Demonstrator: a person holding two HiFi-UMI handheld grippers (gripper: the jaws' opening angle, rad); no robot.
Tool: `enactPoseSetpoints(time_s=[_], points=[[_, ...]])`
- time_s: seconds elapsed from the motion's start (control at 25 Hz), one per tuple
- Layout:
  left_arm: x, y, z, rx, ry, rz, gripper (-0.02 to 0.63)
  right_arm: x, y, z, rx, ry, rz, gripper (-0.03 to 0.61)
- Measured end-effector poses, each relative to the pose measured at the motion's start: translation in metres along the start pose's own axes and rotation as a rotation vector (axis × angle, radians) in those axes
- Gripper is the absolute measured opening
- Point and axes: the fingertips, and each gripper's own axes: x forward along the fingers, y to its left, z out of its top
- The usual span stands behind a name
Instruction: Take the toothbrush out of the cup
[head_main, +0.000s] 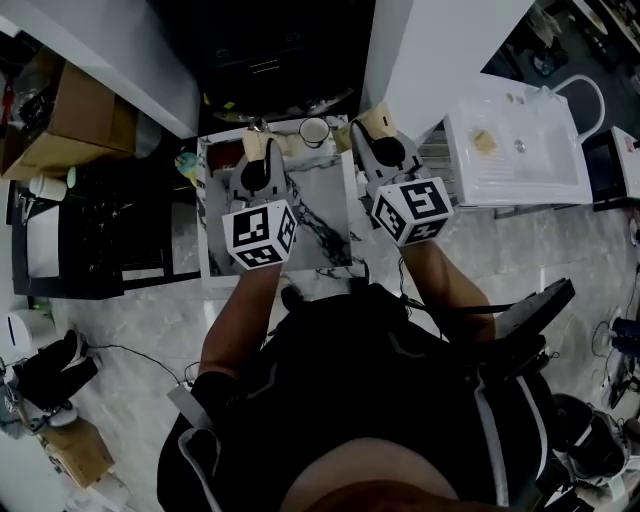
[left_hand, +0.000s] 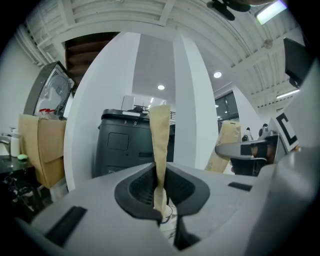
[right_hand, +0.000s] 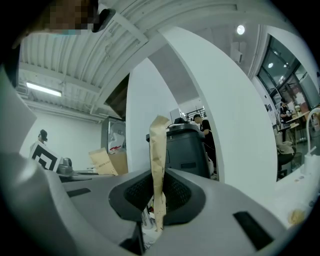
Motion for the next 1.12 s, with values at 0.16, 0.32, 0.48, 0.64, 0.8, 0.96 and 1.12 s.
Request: enactPoseSetpoints(time_s=[0.16, 0.32, 0.48, 0.64, 0.8, 0.96, 1.12], points=[[-0.020, 0.009, 0.005, -0.002, 0.008, -0.002, 0.031, -0.001, 0.019, 0.005, -0.020, 0.000, 0.004, 0.050], [-0.037, 0.018, 0.011, -0.009, 0.010, -0.017, 0.031, 0.002, 0.035, 0.012, -0.042, -0.015, 0.005, 0.049], [-0.052, 0.029, 0.016, -0.010, 0.005, -0.014, 0.031, 0.002, 0.046, 0.008, -0.037, -0.012, 0.003, 0.049], [-0.064, 0.039, 0.018, -0.044, 0.009, -0.009, 0.031, 0.002, 0.050, 0.010, -0.029, -0.018, -0.013, 0.049], [-0.073, 0.042, 0.025, -0.004, -0.005, -0.003, 0.031, 0.006, 0.058, 0.018, -0.045, -0.030, -0.005, 0.049], [-0.077, 0.044, 0.032, 0.012, -0.018, -0.005, 0.031, 0.008, 0.064, 0.015, -0.038, -0.021, 0.004, 0.049], [-0.079, 0.050, 0.035, 0.008, -0.025, -0.004, 0.031, 0.011, 0.068, 0.015, -0.044, -0.016, 0.010, 0.049]])
